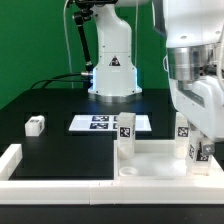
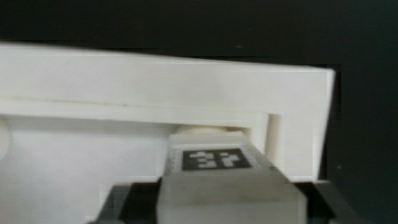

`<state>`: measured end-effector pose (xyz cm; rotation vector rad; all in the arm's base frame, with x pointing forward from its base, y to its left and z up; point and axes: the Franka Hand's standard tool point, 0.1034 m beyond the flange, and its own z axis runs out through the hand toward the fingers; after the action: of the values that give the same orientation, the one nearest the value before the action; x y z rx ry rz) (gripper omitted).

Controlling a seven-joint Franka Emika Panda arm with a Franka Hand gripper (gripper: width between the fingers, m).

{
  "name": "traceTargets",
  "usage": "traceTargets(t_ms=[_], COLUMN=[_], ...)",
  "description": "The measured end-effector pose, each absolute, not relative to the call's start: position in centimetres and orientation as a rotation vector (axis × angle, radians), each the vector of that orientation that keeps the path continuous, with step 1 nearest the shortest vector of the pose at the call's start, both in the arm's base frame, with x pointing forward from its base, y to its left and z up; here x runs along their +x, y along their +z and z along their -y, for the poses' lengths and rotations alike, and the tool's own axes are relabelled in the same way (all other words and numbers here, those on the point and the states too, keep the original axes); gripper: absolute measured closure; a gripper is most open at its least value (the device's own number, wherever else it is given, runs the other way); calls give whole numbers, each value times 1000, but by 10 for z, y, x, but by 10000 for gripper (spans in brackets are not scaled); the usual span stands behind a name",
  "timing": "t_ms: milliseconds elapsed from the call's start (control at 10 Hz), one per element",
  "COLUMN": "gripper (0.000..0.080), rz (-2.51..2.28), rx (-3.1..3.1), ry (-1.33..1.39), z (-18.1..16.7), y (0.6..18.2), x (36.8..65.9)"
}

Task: Assemble square table

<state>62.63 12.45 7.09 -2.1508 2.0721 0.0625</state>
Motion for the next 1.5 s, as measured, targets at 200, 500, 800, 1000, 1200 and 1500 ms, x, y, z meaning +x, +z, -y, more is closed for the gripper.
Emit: traceTargets(t_ms=[200, 500, 800, 1000, 1200, 1500], gripper=[503, 215, 170, 152, 150, 150], rz=[-2187, -1954, -1355, -1163, -928, -231], rx=[-2025, -2253, -2672, -2760, -2855, -3093], ry=[85, 55, 7, -18, -39, -134], z=[-129, -129, -122, -121, -119, -120], y=[71, 70, 71, 70, 70, 72], x=[626, 625, 626, 626, 626, 630])
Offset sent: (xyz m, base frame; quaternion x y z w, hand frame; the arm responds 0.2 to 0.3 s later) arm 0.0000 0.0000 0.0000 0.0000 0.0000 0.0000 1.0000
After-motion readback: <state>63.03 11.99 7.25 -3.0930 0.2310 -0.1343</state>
